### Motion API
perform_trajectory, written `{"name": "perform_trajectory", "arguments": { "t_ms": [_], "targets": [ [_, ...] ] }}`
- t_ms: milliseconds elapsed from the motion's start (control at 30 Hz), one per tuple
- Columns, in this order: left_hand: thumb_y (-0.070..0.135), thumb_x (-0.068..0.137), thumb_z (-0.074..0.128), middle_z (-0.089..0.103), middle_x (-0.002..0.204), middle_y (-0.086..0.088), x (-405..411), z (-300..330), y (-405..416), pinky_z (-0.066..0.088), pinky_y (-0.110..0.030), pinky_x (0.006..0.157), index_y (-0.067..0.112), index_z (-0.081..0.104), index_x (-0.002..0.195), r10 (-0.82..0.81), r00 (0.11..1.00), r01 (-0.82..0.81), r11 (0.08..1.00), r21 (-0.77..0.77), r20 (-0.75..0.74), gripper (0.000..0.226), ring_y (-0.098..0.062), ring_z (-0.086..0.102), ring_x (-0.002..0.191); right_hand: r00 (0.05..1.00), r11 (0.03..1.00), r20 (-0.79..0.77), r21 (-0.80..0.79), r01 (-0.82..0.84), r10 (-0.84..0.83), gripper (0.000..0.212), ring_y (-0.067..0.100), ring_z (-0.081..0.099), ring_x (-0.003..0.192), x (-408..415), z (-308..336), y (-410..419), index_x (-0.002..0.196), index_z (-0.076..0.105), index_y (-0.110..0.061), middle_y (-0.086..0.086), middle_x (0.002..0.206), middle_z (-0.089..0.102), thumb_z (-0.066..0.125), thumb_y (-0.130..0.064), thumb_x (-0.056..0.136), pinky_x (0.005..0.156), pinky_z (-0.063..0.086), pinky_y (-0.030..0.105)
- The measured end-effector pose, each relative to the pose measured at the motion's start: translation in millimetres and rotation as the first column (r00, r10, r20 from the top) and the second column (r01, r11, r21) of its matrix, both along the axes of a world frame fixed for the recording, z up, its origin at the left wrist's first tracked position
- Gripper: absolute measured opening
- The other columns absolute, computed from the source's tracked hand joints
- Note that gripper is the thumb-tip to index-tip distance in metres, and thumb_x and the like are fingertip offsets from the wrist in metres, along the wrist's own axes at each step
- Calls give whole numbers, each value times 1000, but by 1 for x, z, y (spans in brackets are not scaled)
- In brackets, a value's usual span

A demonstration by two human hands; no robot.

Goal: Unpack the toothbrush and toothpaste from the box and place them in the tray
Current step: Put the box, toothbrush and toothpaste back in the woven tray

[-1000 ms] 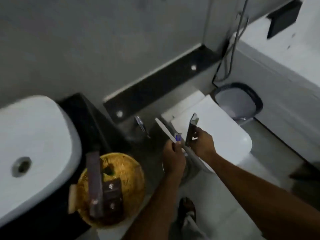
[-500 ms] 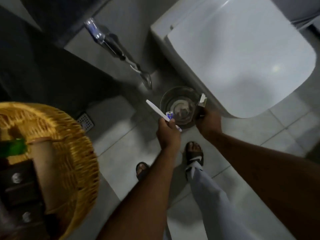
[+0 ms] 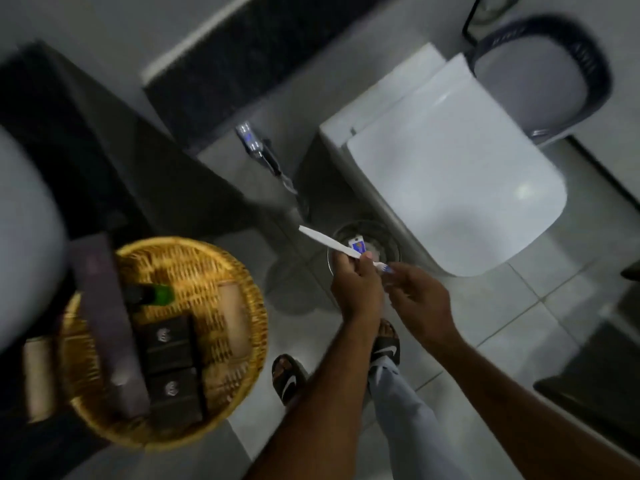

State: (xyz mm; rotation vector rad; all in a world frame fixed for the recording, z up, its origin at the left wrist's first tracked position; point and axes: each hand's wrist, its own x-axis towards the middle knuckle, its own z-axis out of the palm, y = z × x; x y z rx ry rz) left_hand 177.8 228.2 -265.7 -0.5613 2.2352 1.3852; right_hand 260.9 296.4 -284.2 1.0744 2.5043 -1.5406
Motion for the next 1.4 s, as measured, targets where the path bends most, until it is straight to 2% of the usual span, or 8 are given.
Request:
{"name": "perform_trajectory", "arguments": {
  "t_ms": [167,267,400,533,700,867,1133,1400],
  "targets": [
    [24,88,60,74,101,-17,-23,113,5,55,-50,90,4,65,102,2,999,6,974,224,-35,25,-32,70,95,946,974,-236,-92,207,-223,27,2,69,87,-19,124,2,116,71,-13,-4,98,74,71,-11,89,77,53,18],
    [26,90,61,75,97,-12,-38,180,-20,59,-45,84,6,65,104,14,996,14,953,303,-90,24,-25,72,89,905,927,-266,-267,263,-333,17,6,71,77,-46,189,-10,106,72,-19,-1,89,77,71,-17,90,69,58,27],
    [27,92,61,71,77,2,-57,253,-83,50,-10,55,10,66,96,12,980,50,951,305,-199,19,-8,67,69,898,861,-292,-484,156,-328,4,20,69,63,-84,258,-47,85,78,-13,7,71,76,74,-12,87,59,57,33],
    [28,90,61,76,88,-2,-64,300,-164,57,-25,69,15,71,100,-142,976,186,937,296,-163,19,-19,70,81,911,827,-309,-559,59,-273,7,21,65,60,-112,304,-88,76,78,-8,12,67,73,77,-8,83,54,54,29],
    [29,84,69,75,91,-7,-57,308,-255,55,-47,89,19,70,93,-193,976,208,960,186,-98,14,-29,69,92,928,871,-344,-489,-45,-145,12,15,64,50,-136,348,-107,75,70,-1,9,60,70,82,-3,76,47,56,21],
    [14,88,64,74,90,-14,-51,287,-310,56,-51,85,10,68,91,-129,989,141,972,189,-74,6,-33,70,90,945,949,-171,-101,-297,278,17,22,68,56,-149,379,-82,79,70,6,18,68,72,84,0,72,53,60,27],
    [10,90,60,71,106,-15,-38,254,-317,56,-42,86,3,65,109,-136,990,139,971,193,-28,21,-28,68,95,620,624,370,126,-771,692,13,16,71,57,-184,365,-111,79,73,-4,12,72,75,84,-8,74,59,60,29],
    [13,85,68,71,105,-15,-39,234,-312,58,-40,80,4,64,109,-115,993,116,982,148,-14,27,-29,69,93,524,545,444,93,-834,727,18,10,72,63,-200,299,-148,72,68,-16,4,75,73,82,-4,73,57,57,22]
  ]
}}
